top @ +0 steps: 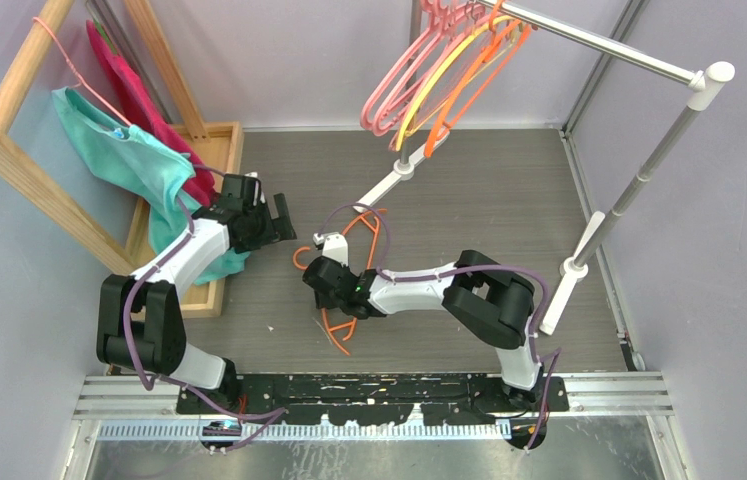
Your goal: Organize the hangers
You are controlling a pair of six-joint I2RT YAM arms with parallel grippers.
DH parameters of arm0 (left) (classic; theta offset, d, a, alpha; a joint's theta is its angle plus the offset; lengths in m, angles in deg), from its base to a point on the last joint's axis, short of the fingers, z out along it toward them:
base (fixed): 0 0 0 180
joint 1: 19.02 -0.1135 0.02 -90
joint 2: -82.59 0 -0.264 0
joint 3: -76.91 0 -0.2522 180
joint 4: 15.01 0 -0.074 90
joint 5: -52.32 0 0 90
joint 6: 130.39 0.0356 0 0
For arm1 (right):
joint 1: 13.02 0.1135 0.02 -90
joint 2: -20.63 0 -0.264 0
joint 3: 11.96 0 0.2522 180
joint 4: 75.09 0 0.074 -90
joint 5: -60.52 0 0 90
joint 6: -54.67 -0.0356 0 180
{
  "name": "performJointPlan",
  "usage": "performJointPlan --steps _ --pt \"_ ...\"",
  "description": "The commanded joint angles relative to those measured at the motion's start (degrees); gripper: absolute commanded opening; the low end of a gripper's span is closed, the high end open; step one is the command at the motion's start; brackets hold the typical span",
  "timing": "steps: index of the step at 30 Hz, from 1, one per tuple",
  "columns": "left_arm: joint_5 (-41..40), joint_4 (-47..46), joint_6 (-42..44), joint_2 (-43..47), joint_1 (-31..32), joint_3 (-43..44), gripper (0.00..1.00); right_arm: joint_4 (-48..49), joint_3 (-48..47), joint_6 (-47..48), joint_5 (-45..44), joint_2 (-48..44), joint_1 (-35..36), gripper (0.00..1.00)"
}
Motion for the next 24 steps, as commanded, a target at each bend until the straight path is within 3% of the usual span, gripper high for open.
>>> performJointPlan --steps 1,5,9,14,19,24 --pt "0.67 -2.03 0.65 2.80 -0.31 -0.57 0.98 0.07 0.50 -1.08 -2.81 0.10 0.35 0.24" --pt "0.37 -1.99 0.73 3.19 -0.31 -0.97 0.98 -0.49 3.44 -1.22 -5.87 -2.38 0.31 0.02" --pt "0.53 -1.89 0.69 2.95 -0.33 -0.96 0.98 0.69 9.84 -1.58 -8.52 -10.11 0.20 0.01" --pt "1.13 -2.35 0.78 2.57 -0.33 -0.90 0.98 0.53 20.04 -4.02 -10.29 -28.61 -0.56 0.01" --pt "0.63 -1.88 1.13 1.58 -0.24 0.02 0.98 -4.97 24.28 -4.59 -17.71 -47.64 -1.80 0.01" --pt "-0.10 -1.70 1.59 1.29 -0.15 0.18 0.98 -5.04 23.43 -0.10 -14.02 -63.64 -13.03 0.01"
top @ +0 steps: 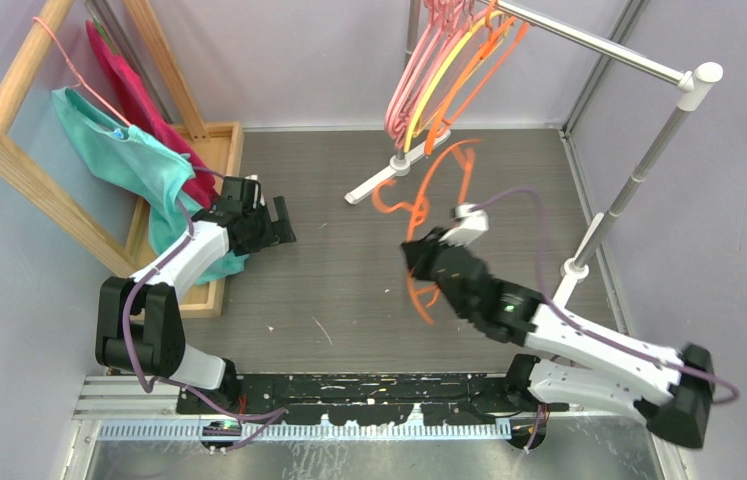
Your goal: Organize the hangers
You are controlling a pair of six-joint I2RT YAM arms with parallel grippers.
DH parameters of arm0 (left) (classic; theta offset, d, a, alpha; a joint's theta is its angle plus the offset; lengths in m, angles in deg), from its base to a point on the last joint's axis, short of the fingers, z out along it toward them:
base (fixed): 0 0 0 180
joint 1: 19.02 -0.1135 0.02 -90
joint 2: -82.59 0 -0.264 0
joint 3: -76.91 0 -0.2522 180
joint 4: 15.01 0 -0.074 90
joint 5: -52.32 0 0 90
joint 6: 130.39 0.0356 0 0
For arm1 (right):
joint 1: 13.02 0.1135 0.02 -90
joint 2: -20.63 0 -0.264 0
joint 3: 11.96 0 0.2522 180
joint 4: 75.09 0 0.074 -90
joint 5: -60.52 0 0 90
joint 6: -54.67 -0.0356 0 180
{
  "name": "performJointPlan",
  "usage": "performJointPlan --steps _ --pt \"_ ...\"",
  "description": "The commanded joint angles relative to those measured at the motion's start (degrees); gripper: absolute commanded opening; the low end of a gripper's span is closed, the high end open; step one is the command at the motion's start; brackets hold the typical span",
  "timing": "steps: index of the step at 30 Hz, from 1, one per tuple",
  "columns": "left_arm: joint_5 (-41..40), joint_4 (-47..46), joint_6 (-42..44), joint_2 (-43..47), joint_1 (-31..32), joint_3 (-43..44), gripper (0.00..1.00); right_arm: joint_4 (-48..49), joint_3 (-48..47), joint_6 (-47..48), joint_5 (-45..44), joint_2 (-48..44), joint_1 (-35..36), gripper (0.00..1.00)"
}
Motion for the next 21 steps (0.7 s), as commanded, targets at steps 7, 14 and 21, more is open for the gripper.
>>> performJointPlan --steps 7,14,21 --pt "-3.28 -0.69 2.26 0.19 1.63 1.46 0.98 5.20 -10.19 8.58 13.13 -8.90 -27.13 0.01" --pt "-3.45 -0.83 2.49 0.47 2.06 0.91 0.98 9.86 -18.14 6.70 23.88 -2.69 -32.19 0.01" --pt "-2.25 -2.07 2.23 -0.15 2.06 0.49 0.98 9.47 -12.82 3.68 28.32 -1.30 -32.21 0.01"
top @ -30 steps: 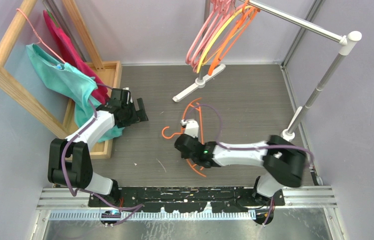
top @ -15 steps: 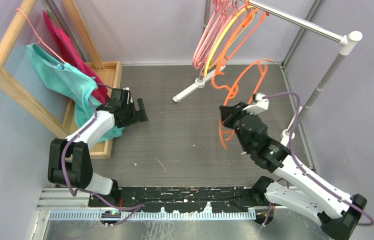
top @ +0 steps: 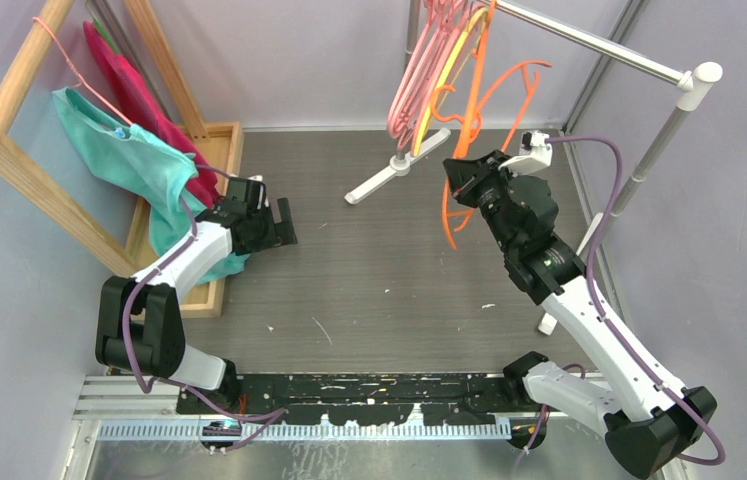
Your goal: Organize the hangers
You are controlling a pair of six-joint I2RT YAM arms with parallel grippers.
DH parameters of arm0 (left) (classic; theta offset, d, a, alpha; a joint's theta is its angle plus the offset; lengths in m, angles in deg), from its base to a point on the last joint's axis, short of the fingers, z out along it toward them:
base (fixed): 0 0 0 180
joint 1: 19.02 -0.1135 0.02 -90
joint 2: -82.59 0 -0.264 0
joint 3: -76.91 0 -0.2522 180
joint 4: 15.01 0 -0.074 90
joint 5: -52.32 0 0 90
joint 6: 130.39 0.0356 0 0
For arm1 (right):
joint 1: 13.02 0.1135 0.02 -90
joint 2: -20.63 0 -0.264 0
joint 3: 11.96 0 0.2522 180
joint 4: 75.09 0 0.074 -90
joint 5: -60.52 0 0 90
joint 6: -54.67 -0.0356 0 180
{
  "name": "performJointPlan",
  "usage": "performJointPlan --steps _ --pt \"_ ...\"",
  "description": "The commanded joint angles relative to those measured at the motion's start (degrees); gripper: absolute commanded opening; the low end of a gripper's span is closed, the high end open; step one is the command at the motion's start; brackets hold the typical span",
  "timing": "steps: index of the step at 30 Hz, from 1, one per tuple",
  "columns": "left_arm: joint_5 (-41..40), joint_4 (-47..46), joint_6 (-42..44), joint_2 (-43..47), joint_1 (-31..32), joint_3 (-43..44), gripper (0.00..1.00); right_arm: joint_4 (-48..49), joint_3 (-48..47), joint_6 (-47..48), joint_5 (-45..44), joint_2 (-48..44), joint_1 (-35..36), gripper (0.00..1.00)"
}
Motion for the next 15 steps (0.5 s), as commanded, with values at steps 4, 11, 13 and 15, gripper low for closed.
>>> performJointPlan --steps 4,11,13,15 --pt "0.24 -2.28 0.86 -0.53 0.20 0.37 0.98 2.57 4.58 -2.40 7.09 -1.22 -0.15 0.01" --pt "-0.48 -2.28 0.86 -0.94 0.20 0.26 0.98 0.06 9.12 -2.32 10.73 -3.32 -0.10 0.01" --pt "-0.71 -2.12 1.01 -1.10 0.22 0.35 0.98 -0.36 10.76 -2.28 12.62 -3.75 -0.07 0.01" --pt "-0.89 -1.88 1.03 -1.08 0.20 0.45 0.98 -1.08 12.47 -2.01 15.48 -4.10 -0.06 0.01"
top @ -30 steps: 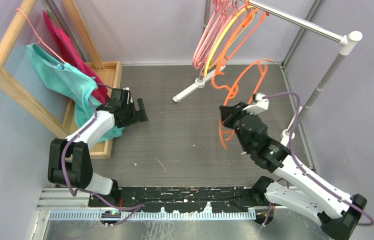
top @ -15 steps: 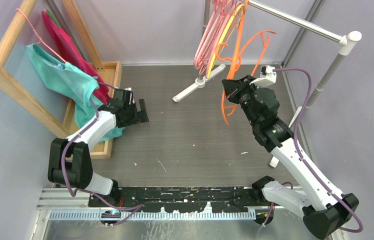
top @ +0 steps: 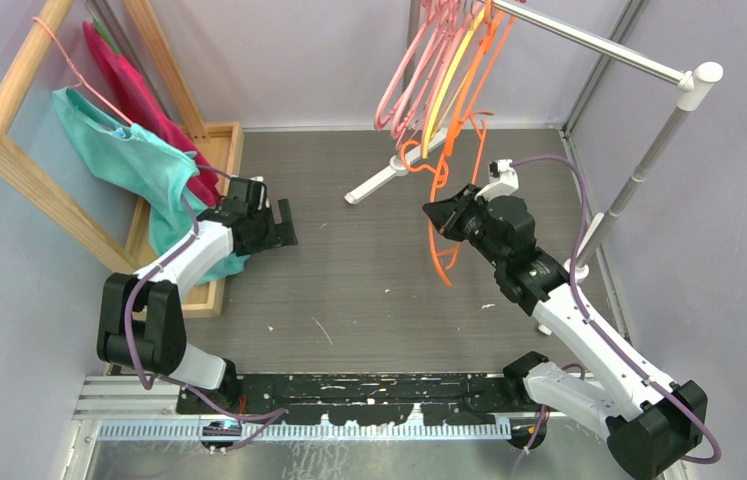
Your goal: Organize the hangers
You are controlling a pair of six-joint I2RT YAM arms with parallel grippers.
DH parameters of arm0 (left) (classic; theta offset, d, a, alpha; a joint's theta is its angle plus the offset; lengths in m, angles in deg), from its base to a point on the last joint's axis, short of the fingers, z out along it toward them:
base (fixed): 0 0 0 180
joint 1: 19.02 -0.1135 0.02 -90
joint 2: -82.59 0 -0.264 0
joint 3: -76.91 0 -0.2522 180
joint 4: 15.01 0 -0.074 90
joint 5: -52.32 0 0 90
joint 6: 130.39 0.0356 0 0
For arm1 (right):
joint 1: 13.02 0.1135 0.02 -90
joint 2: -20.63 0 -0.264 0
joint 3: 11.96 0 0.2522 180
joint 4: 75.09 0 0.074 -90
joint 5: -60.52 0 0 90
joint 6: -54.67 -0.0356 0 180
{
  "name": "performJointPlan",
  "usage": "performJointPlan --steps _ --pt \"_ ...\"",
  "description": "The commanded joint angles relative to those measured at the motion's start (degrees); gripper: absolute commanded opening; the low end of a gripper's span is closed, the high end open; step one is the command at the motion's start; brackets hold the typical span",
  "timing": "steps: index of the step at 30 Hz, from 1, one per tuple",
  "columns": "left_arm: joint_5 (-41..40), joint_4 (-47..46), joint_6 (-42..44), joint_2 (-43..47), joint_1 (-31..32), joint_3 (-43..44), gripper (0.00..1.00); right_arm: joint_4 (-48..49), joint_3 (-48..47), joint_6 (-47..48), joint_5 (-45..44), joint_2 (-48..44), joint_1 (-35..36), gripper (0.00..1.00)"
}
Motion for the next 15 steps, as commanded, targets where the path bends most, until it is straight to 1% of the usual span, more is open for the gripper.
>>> performJointPlan --steps 1,5,7,12,15 --pt "-0.84 -1.71 1.03 -0.19 0.16 0.44 0.98 1.37 2.33 -0.06 7.17 -2.44 -0.06 0.01" --pt "-1.47 -1.41 1.12 -0.26 0.41 0.60 0.98 0.38 2.96 1.17 13.77 -6.63 0.15 0.01" --pt "-1.65 -1.26 1.10 -0.55 0.51 0.74 0.98 -2.35 1.36 2.47 15.31 -8.89 0.71 0.01" --pt "-2.27 -0.31 1.12 -1.15 0.81 1.84 0.98 -8.64 -3.39 3.82 12.88 -15.60 1.09 0.01" --pt "-2.76 0.07 1.21 -0.92 1.17 2.10 0.98 -9.97 -5.69 3.40 10.47 -17.99 1.08 0.01"
